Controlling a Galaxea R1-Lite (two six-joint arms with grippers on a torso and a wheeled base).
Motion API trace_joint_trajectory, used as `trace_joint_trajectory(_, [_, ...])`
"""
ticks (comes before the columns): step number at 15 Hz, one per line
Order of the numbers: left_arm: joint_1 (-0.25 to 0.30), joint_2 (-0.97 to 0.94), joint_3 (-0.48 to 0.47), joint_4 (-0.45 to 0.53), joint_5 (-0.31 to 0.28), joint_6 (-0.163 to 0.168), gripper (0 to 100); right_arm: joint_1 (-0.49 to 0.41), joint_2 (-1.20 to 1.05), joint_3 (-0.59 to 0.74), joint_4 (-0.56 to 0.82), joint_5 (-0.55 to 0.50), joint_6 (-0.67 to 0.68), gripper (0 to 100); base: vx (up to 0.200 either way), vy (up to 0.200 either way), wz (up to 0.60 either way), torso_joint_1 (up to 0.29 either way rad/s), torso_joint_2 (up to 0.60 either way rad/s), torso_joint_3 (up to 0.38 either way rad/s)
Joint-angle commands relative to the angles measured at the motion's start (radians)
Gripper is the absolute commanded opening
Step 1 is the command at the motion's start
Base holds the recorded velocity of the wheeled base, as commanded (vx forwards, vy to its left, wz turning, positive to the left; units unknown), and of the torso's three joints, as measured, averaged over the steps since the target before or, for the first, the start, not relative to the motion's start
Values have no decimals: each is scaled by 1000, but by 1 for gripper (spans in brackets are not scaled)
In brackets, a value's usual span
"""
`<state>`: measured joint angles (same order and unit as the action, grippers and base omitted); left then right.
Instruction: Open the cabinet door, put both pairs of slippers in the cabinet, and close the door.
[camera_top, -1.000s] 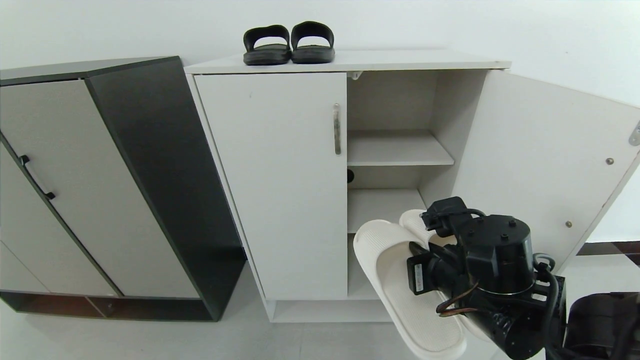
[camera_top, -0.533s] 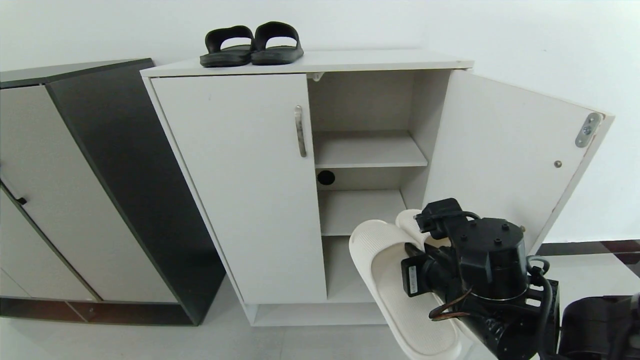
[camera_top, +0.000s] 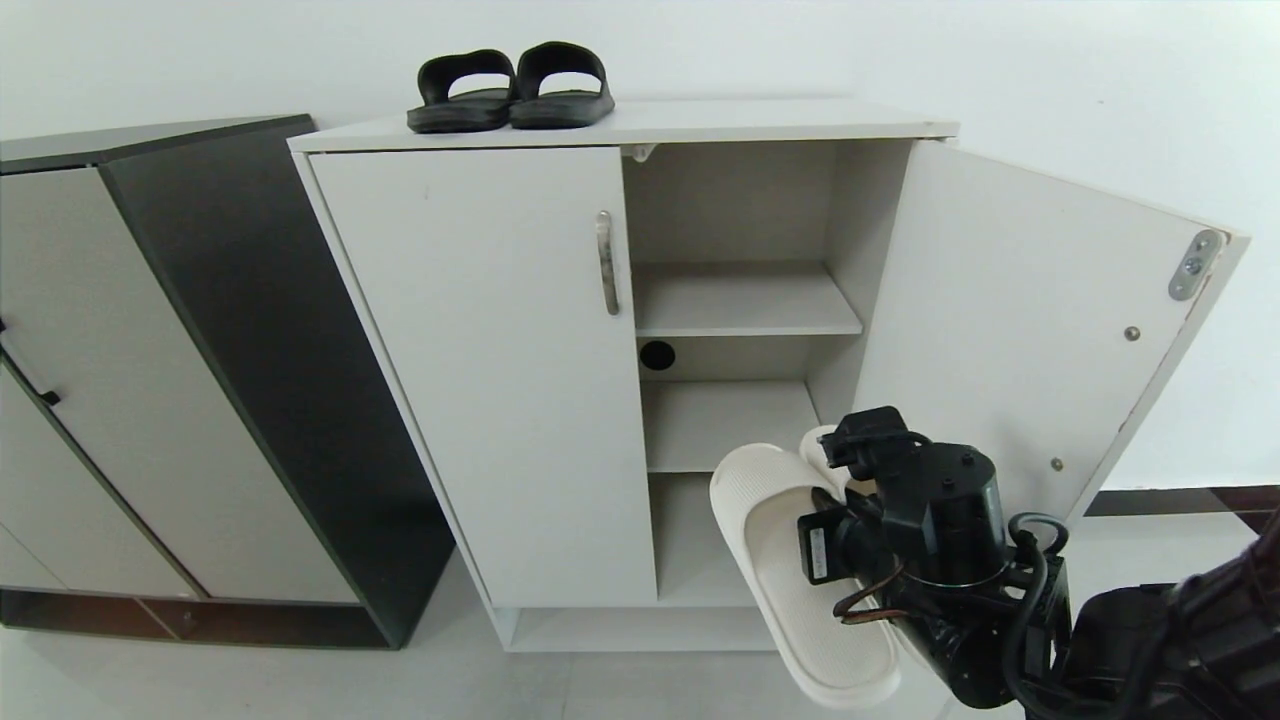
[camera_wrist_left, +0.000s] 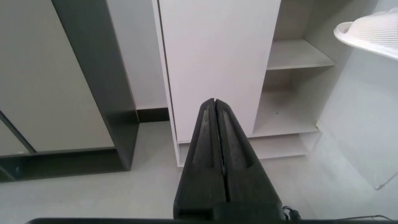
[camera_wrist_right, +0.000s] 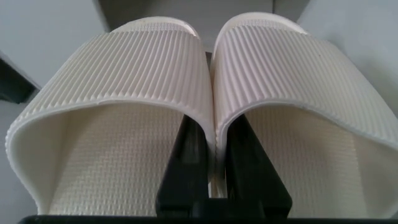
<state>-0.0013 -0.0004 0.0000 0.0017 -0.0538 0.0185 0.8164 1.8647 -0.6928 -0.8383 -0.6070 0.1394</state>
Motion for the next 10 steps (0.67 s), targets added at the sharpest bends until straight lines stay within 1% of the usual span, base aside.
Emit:
trace_joint_trajectory(1, [0, 2, 0, 0, 0, 0, 0, -31, 19, -8, -1, 1, 0, 0, 0, 0, 0, 0, 0, 0])
trace_joint_trajectory(6, [0, 2, 0, 0, 0, -2, 0, -97, 27, -21, -1, 3, 0, 0, 0, 0, 0, 0, 0, 0])
trace_joint_trajectory(10, [0, 2, 0, 0, 0, -2, 0, -102, 27, -21, -1, 3, -1, 0, 0, 0, 0, 0, 0, 0])
